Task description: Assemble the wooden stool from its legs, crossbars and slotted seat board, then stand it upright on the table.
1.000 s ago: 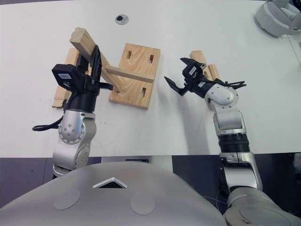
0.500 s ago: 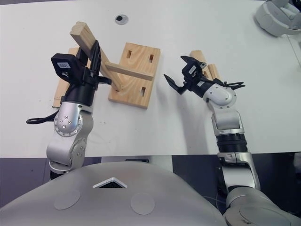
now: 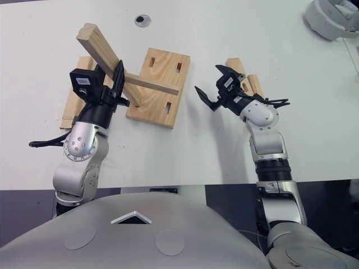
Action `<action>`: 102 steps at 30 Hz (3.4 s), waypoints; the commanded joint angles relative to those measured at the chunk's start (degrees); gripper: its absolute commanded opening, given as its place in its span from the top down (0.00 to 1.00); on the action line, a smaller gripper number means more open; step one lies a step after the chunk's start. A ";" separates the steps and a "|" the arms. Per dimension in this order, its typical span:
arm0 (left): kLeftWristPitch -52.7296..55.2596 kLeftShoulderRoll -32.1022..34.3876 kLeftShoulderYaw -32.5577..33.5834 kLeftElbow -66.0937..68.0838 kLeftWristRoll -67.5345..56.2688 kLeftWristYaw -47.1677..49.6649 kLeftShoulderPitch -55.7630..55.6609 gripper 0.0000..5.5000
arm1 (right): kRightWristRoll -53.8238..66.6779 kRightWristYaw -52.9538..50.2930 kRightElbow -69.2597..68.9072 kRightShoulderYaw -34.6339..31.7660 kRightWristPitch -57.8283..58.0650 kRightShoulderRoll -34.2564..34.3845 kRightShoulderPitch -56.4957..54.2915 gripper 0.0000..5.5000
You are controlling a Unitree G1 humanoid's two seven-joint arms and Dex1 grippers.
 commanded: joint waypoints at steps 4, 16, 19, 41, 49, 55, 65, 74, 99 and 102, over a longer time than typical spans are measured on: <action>-4.00 -1.54 3.65 -3.27 -2.94 -1.20 -1.92 0.42 | -1.09 -0.73 0.52 0.21 -0.96 0.59 0.03 0.19; -1.59 20.44 33.52 2.85 -40.91 -32.05 10.11 0.36 | -2.38 -3.43 4.70 -1.45 -3.49 0.86 3.55 0.19; 2.61 21.24 22.32 6.84 -27.88 -24.38 6.23 0.36 | -2.57 -4.47 5.58 -1.65 -3.87 1.09 3.45 0.19; 18.10 16.12 14.90 15.35 -6.83 -6.03 -1.37 0.61 | -2.94 -8.88 5.80 -1.89 -4.10 4.00 3.62 0.19; 7.51 13.36 26.28 10.77 -13.98 -7.74 -16.14 0.62 | 6.08 -12.00 -0.41 -10.47 2.20 4.74 -3.08 0.19; 1.90 20.46 23.28 3.10 -15.75 -15.57 -35.54 0.62 | 37.21 -14.48 -16.73 -23.25 24.60 3.27 -20.59 0.19; 2.25 21.30 12.92 -1.52 -16.10 -21.98 -42.97 0.62 | 83.50 -35.99 -20.12 -21.94 45.27 13.24 -42.35 0.19; 1.83 20.38 11.98 -2.49 -16.64 -22.44 -40.46 0.62 | 97.76 -42.21 -20.43 -23.19 43.68 10.52 -43.83 0.19; -4.71 21.60 6.78 -1.93 -8.56 -24.61 -34.44 0.62 | 101.11 -46.37 -22.32 -20.31 39.44 5.93 -43.98 0.54; -5.02 21.75 6.69 -2.19 -7.93 -24.83 -33.64 0.62 | 101.63 -47.01 -22.48 -20.10 39.51 5.53 -43.97 0.65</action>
